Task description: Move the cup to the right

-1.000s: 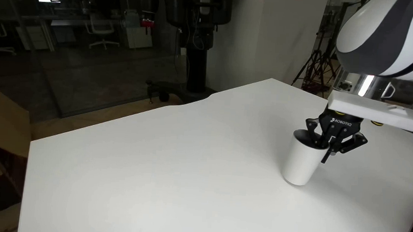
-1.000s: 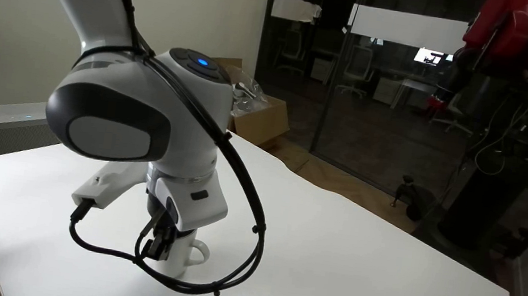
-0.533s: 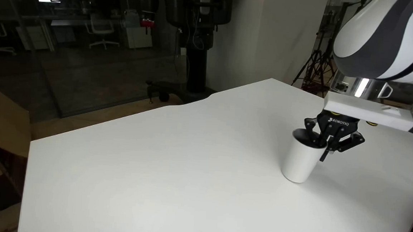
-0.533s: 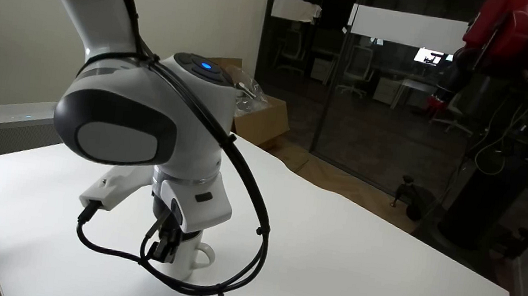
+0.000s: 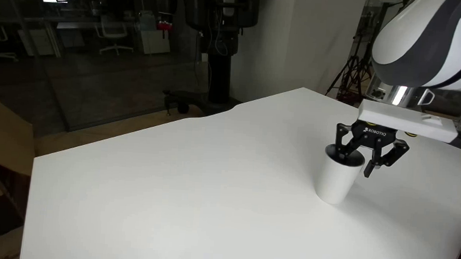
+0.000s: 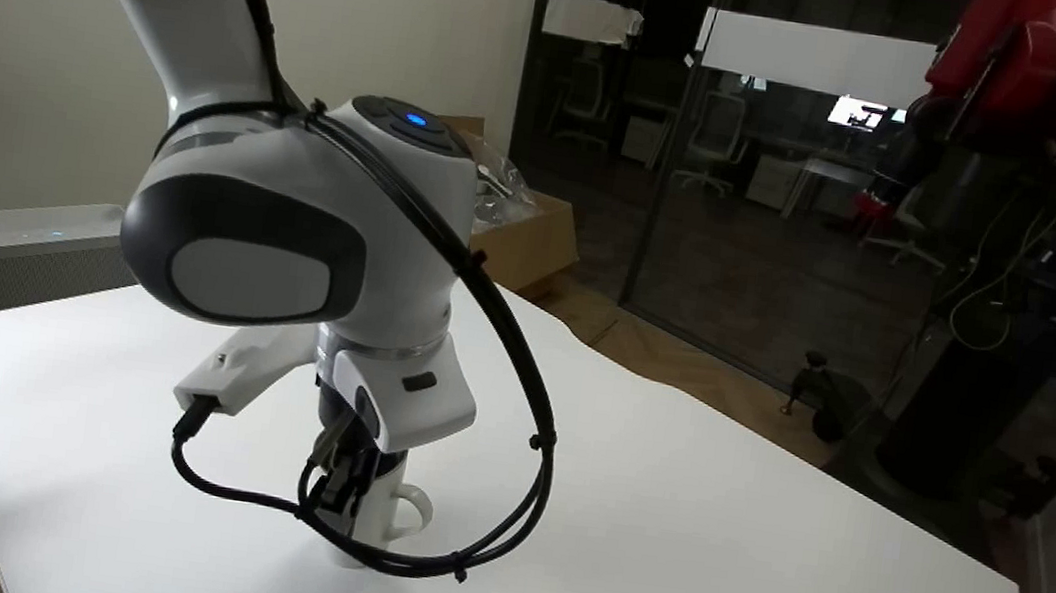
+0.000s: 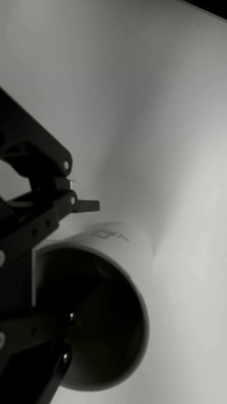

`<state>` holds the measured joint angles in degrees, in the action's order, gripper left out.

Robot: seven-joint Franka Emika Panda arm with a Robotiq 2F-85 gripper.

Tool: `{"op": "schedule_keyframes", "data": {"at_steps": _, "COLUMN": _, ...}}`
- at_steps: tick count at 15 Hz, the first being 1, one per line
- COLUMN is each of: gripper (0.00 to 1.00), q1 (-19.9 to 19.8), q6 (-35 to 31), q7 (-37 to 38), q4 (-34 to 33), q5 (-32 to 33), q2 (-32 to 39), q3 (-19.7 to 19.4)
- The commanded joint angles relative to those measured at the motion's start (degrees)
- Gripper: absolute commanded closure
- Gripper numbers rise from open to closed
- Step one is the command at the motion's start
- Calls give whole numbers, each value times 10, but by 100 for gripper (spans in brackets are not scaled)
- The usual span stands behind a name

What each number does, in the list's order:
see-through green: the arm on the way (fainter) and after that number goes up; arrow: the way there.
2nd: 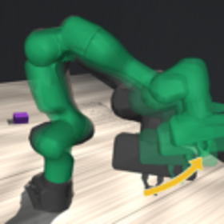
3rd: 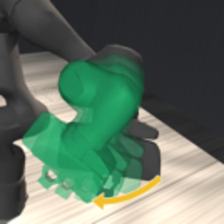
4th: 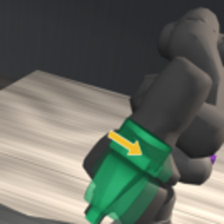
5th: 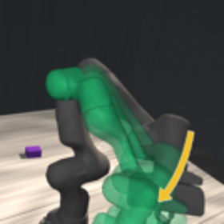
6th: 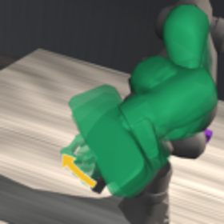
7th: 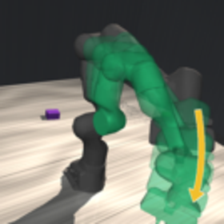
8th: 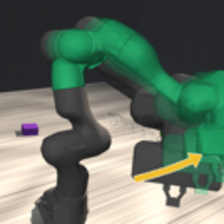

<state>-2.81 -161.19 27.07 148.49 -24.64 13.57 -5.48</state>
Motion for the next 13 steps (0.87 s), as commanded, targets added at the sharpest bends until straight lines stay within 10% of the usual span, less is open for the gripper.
{"op": "schedule_keyframes", "data": {"at_steps": 1, "gripper": 14, "q1": 22, "q6": -8, "q7": 45, "q4": 6, "q5": 37, "q2": -22, "q3": -16}}
{"op": "schedule_keyframes", "data": {"at_steps": 4, "gripper": 0, "q1": 39, "q6": -18, "q7": 71, "q4": 25, "q5": 71, "q2": -59, "q3": -26}}
{"op": "schedule_keyframes", "data": {"at_steps": 13, "gripper": 0, "q1": 27, "q6": -10, "q7": 49, "q4": 30, "q5": 71, "q2": -92, "q3": -5}}
